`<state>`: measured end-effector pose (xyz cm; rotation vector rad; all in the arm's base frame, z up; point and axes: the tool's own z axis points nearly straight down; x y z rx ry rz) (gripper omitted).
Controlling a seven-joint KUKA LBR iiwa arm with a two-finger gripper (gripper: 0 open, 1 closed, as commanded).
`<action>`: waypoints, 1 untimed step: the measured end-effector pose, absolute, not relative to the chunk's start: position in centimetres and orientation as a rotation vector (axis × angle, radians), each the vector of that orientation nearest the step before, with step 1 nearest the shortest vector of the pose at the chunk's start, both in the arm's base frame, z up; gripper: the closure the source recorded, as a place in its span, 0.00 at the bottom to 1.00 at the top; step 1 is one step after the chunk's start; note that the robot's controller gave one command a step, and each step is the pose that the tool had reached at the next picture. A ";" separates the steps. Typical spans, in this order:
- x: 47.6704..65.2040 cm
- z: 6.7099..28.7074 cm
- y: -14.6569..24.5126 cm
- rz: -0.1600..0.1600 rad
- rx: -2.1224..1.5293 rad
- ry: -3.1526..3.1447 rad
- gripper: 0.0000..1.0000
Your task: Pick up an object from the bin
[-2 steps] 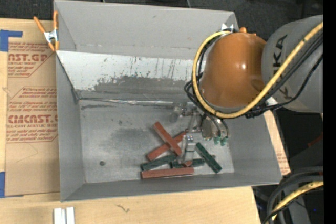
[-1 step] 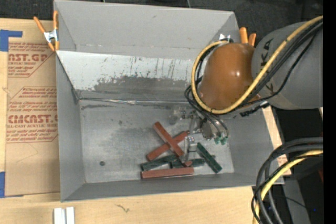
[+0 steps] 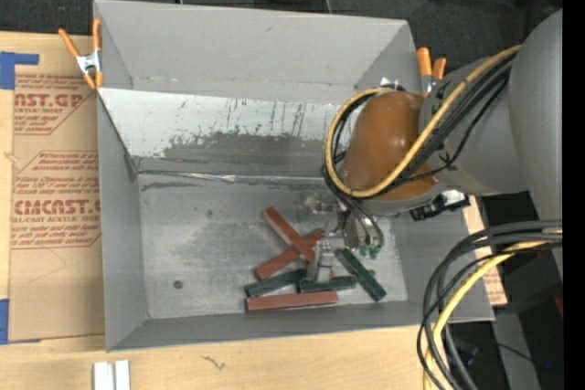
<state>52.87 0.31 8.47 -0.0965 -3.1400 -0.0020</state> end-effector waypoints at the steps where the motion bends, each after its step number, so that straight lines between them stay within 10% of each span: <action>1: 51.7 7.1 -1.2 -0.001 -0.009 -3.146 0.00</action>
Offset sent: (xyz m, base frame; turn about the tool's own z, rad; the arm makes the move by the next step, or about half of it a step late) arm 0.0244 0.0052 -0.0147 0.0860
